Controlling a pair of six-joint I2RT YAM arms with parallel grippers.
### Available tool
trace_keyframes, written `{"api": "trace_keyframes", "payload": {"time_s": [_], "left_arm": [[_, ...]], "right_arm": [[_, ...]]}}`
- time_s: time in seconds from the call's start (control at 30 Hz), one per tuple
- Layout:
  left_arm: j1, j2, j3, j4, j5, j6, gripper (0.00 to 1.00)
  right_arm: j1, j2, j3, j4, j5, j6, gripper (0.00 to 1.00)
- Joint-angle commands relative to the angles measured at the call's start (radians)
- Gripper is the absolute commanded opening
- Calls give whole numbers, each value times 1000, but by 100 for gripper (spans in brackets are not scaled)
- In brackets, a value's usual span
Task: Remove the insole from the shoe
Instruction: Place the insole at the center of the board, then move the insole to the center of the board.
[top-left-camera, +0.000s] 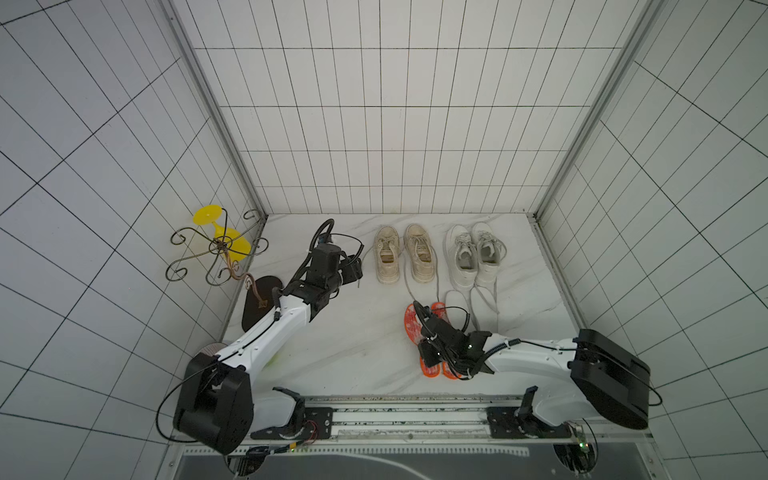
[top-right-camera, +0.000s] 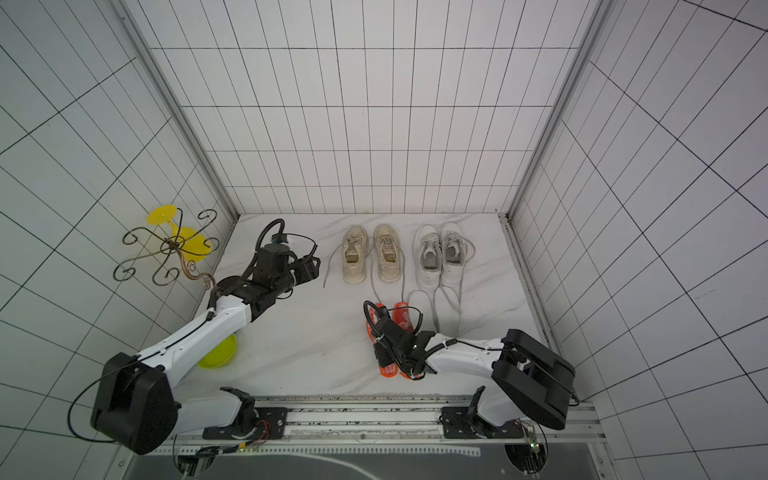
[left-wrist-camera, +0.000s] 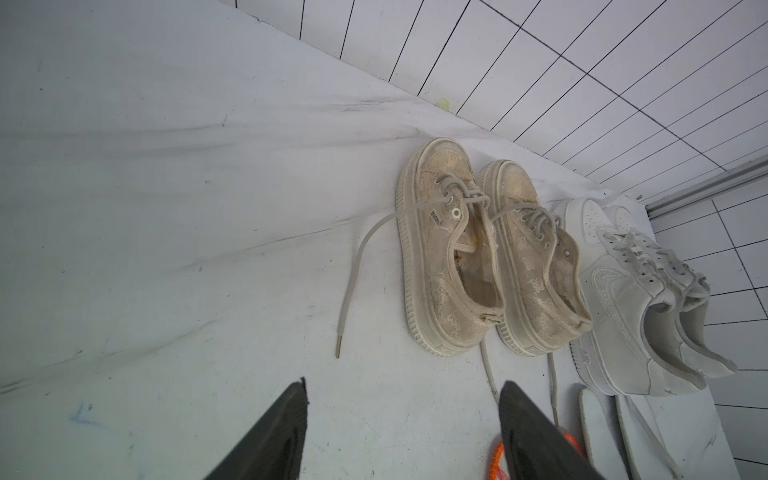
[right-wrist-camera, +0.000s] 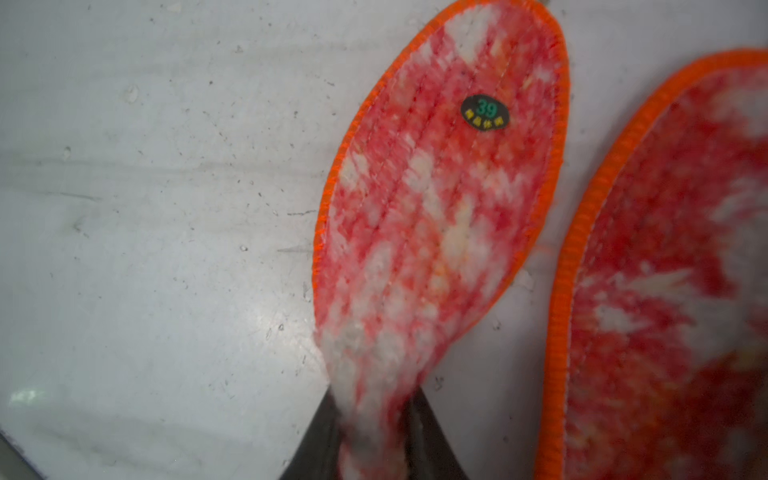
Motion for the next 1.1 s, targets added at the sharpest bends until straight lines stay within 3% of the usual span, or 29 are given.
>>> {"api": "trace_keyframes", "payload": {"time_s": [0.0,0.1,0.3,0.57,0.83,1.07], "left_arm": [[-1,-29,-29,38,-54,5,72],[-1,-35,-40,29,-56,4,72],[-1,-19,-42,11,-49,2,71],[-1,-30,-45,-3,-65,6,72],[-1,-88,-73,7,-129,2,72],[-1,-135,-121,42,-194,22,74]], "right_arm": [[9,-14,90,-21,23,19,46],[7,-56,93,-70,91,23,59],[-30,-105,75,-151,170,48,70],[-82,-42,42,-127,98,66,71],[-68,20,56,20,-100,13,71],[-50,-43,101,-37,-6,7,71]]}}
